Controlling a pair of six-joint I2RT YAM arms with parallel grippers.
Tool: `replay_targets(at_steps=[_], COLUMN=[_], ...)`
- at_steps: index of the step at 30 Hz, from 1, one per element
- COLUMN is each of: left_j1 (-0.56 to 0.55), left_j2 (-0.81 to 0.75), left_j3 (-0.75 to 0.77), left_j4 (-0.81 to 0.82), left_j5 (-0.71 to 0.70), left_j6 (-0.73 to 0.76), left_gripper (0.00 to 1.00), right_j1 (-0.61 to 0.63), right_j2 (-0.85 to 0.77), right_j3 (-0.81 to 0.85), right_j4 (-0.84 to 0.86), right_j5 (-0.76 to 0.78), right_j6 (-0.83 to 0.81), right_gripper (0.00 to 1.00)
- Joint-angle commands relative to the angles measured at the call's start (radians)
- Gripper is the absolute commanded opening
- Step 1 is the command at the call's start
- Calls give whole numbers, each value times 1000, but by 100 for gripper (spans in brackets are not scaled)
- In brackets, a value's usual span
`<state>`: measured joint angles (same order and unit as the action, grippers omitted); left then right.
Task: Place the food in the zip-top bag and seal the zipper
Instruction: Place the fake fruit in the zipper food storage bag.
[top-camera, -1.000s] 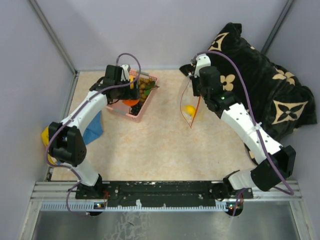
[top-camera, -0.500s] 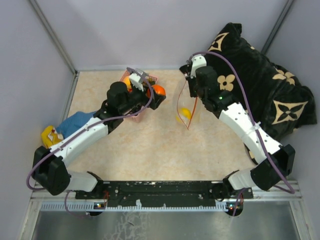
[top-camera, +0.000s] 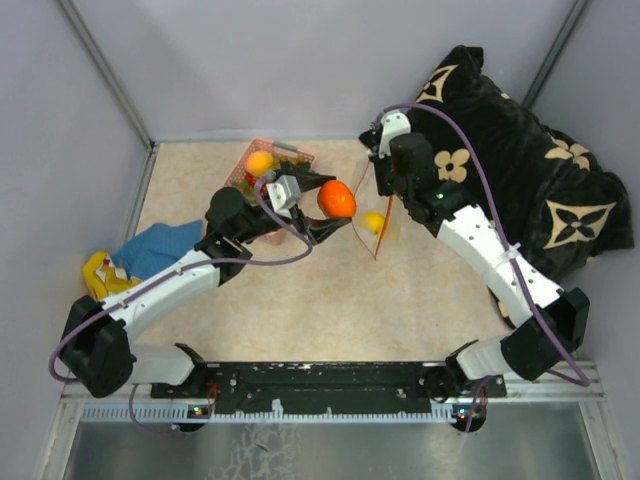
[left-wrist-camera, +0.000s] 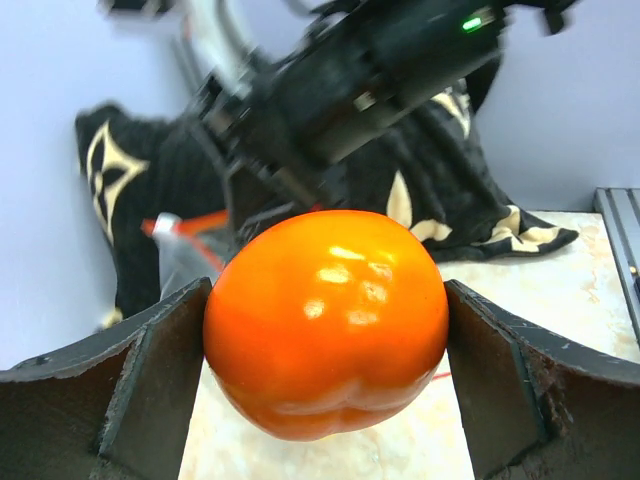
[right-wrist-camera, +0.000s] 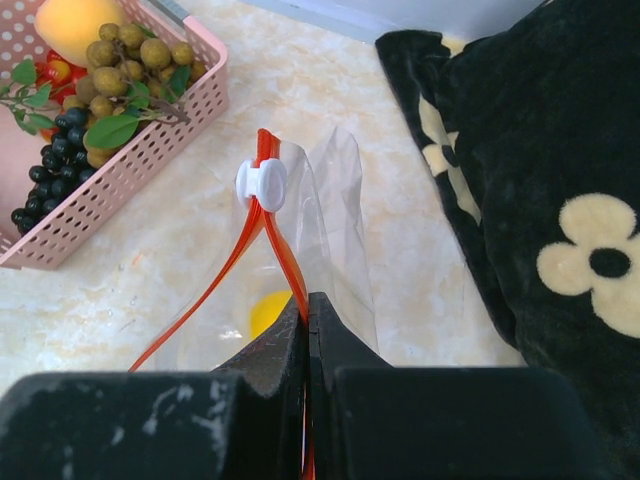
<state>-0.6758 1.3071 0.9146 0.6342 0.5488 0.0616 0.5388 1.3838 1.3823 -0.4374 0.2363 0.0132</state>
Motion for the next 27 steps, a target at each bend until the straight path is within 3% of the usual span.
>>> replay_targets(at_steps=[1,16,27], left_j1=[-45,-95,-97], left_j2=[9,173,224], left_j3=[5,91,113], left_j4=[145,126,35], left_j5=[164,197,74], left_j6=[182,343,461], left_gripper=[57,57,63], right_j1=[10,12,12], right_j2=[-5,-32,-56], right_j3=[59,31,7], right_j4=[17,19,15], right_j5=[-19,-100,-129], right_j6=[12,43,63], right_gripper=[0,0,0])
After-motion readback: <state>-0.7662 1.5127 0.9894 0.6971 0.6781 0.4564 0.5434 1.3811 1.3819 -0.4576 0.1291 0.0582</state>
